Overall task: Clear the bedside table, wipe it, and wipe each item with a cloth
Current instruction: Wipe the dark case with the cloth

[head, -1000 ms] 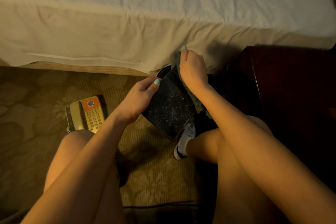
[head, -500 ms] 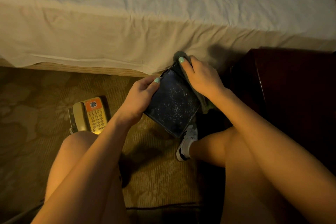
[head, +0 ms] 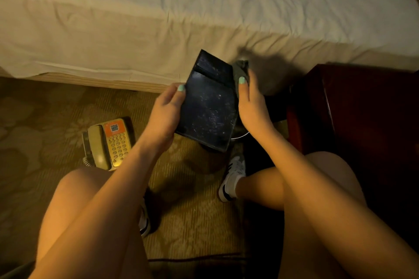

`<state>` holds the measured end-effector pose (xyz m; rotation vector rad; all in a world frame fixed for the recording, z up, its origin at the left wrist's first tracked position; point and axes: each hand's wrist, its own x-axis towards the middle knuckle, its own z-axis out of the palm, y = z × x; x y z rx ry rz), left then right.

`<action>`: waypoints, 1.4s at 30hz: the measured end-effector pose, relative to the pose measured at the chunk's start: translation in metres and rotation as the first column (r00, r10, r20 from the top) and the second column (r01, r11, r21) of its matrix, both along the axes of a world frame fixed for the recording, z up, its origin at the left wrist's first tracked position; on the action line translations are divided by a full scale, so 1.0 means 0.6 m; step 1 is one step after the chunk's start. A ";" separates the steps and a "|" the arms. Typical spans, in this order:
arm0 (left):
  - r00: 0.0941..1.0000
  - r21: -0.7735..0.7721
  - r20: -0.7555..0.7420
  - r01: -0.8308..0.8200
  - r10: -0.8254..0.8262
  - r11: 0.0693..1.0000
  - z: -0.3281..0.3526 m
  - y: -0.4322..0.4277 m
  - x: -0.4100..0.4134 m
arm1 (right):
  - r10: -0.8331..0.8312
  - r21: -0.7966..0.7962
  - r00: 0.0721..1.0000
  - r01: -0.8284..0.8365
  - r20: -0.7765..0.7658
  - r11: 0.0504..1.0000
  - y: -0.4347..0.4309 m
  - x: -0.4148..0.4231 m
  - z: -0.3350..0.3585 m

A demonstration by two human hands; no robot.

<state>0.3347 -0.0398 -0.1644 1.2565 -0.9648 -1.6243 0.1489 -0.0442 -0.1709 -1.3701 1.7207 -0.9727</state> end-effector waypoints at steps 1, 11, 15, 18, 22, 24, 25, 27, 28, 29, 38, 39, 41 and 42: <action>1.000 0.001 -0.009 0.010 -0.010 1.000 -0.002 0.004 -0.009 | -0.017 0.020 0.999 0.016 0.048 1.000 -0.003 0.000 -0.001; 0.986 0.028 -0.127 -0.106 0.108 0.994 -0.007 0.006 -0.012 | -0.023 0.101 0.944 -0.011 0.328 0.995 -0.024 0.015 -0.014; 0.993 0.028 -0.086 -0.079 0.082 0.996 -0.012 0.008 -0.011 | -0.111 0.158 0.907 0.050 0.405 0.986 -0.026 0.009 -0.003; 0.996 0.039 -0.089 0.004 0.000 0.999 -0.009 0.012 -0.013 | -0.140 0.124 0.925 0.102 0.352 0.987 -0.024 -0.002 0.012; 0.991 0.029 -0.019 0.135 -0.135 0.990 0.001 -0.008 -0.003 | -0.100 0.114 0.945 0.067 0.313 0.991 -0.030 -0.016 0.029; 0.991 0.013 0.045 0.125 -0.125 0.992 -0.001 -0.027 0.008 | 0.031 0.132 0.972 -0.063 0.233 0.989 -0.026 -0.023 0.030; 0.987 -0.005 0.081 0.140 -0.139 0.990 -0.003 -0.039 0.017 | 0.112 0.148 0.975 -0.142 0.192 0.979 -0.021 -0.025 0.030; 0.947 -0.031 0.124 0.304 -0.298 0.952 -0.005 -0.061 0.039 | 0.268 0.195 0.954 -0.291 0.137 0.937 -0.009 -0.029 0.026; 0.900 -0.010 0.128 0.422 -0.417 0.907 -0.004 -0.069 0.047 | 0.326 0.216 0.937 -0.346 0.124 0.913 -0.004 -0.031 0.026; 0.842 0.030 0.128 0.525 -0.525 0.850 -0.004 -0.073 0.051 | 0.363 0.240 0.926 -0.378 0.106 0.894 -0.001 -0.033 0.026; 0.876 0.066 0.257 0.405 -0.407 0.912 -0.021 -0.066 0.045 | 0.053 0.121 0.929 -0.010 -0.365 0.993 -0.024 -0.087 0.022; 0.899 0.039 0.265 0.352 -0.350 0.935 -0.023 -0.065 0.045 | 0.004 0.062 0.929 0.021 -0.370 0.998 -0.025 -0.094 0.024; 0.910 -0.027 0.310 0.298 -0.276 0.954 -0.028 -0.062 0.041 | 0.055 0.070 0.936 -0.032 -0.348 0.997 -0.025 -0.088 0.028; 0.909 -0.055 0.331 0.285 -0.252 0.957 -0.031 -0.058 0.037 | 0.136 0.114 0.933 -0.103 -0.334 0.988 -0.023 -0.080 0.028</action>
